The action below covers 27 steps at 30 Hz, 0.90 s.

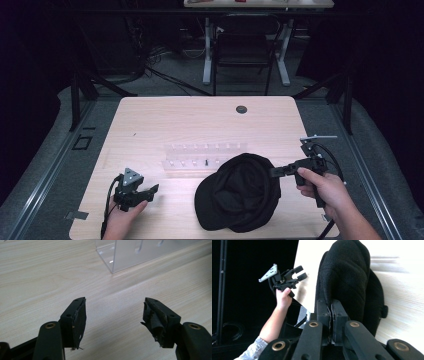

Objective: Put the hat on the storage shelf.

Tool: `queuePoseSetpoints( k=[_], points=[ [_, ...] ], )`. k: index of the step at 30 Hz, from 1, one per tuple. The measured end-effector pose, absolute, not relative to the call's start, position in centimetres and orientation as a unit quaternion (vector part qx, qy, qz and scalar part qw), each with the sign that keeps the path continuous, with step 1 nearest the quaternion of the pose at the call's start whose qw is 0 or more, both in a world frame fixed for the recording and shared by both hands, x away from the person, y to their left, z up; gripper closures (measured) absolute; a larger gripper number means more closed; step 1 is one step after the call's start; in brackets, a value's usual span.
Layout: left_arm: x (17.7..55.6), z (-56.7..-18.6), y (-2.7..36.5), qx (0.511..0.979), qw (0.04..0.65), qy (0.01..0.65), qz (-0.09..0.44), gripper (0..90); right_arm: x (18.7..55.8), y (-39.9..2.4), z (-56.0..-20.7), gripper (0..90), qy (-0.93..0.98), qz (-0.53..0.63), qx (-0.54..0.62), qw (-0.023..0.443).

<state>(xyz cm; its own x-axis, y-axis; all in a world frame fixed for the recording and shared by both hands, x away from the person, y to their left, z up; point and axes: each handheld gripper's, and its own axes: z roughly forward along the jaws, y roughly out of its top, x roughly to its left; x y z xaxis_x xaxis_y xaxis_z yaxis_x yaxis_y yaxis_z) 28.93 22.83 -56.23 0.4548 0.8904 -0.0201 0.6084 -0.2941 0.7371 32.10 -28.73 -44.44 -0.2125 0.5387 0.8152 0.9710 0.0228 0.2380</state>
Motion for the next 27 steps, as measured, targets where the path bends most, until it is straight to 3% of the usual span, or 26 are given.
queuePoseSetpoints(
  k=[27],
  points=[
    [28.9, -56.2, 22.8, 0.778, 0.348, 0.482, 0.203, 35.6, 31.8, -27.1, -40.2, 87.8, -0.659, -0.471, -0.523, 0.266]
  ],
)
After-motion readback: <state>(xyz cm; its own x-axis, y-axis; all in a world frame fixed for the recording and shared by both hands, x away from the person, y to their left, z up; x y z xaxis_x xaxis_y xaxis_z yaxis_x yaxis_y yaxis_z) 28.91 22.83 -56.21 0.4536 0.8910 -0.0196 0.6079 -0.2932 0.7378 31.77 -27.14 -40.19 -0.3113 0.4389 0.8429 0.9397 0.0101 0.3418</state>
